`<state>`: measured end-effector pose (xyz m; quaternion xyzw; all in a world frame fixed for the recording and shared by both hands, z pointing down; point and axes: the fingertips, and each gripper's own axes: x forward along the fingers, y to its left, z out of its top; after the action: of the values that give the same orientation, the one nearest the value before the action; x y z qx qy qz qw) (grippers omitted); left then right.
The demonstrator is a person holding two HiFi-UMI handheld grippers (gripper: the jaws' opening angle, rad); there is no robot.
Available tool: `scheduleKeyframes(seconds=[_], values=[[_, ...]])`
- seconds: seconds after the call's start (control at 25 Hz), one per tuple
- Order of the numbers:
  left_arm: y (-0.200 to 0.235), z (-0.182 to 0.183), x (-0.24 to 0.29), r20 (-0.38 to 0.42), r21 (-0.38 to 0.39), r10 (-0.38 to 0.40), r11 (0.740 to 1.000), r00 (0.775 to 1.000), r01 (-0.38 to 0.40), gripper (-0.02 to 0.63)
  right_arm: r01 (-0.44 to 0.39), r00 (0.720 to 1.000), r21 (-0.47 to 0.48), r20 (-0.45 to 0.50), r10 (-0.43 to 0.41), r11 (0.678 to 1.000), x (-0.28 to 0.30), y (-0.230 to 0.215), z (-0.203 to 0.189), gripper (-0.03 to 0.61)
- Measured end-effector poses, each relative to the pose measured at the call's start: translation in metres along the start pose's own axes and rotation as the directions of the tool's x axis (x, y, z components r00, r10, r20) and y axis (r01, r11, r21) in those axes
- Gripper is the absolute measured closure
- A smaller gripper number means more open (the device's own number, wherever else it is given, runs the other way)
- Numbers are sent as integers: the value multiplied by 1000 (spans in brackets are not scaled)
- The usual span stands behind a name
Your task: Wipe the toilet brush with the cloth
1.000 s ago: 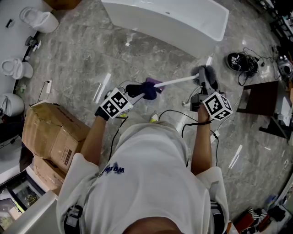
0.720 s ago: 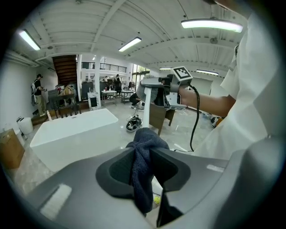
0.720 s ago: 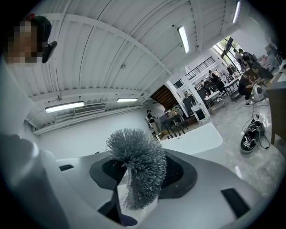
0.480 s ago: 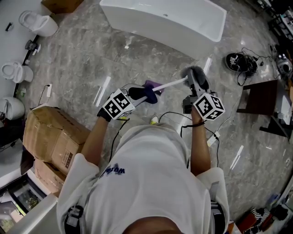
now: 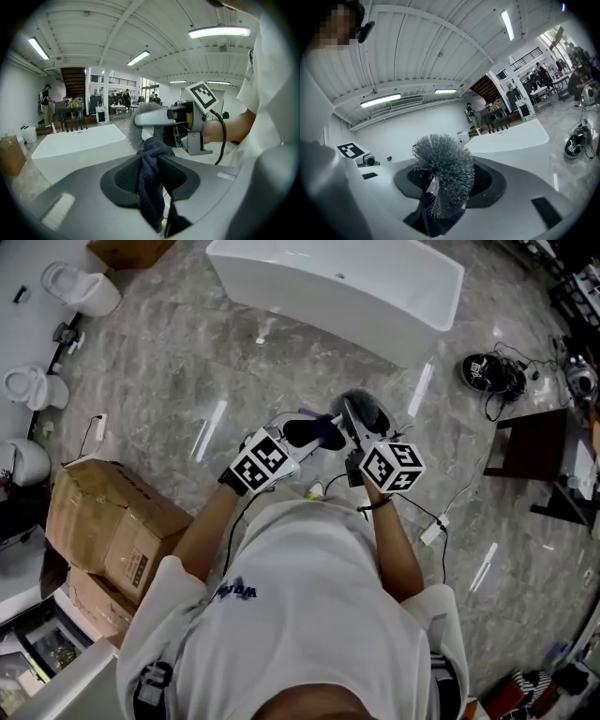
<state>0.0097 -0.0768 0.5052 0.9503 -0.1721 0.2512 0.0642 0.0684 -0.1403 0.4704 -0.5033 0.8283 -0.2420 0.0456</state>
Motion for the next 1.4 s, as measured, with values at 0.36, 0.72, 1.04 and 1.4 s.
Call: scheduleKeyframes(seconds=[0.36, 0.72, 1.04, 1.4], values=[[-3, -14, -6, -21, 26, 1, 1000, 1000, -1, 530, 40, 999, 30, -16, -39, 999, -4, -13, -6, 380], [42, -49, -37, -56, -42, 116, 992, 992, -119, 557, 164, 979, 102, 104, -174, 981, -48, -89, 55, 379], [84, -64, -63, -85, -87, 299, 948, 950, -306, 569, 252, 950, 89, 165, -264, 964, -68, -120, 77, 378], [111, -33, -81, 43, -359, 514, 808, 856, -467, 572, 322, 940, -91, 152, -306, 942, -64, -108, 62, 371]])
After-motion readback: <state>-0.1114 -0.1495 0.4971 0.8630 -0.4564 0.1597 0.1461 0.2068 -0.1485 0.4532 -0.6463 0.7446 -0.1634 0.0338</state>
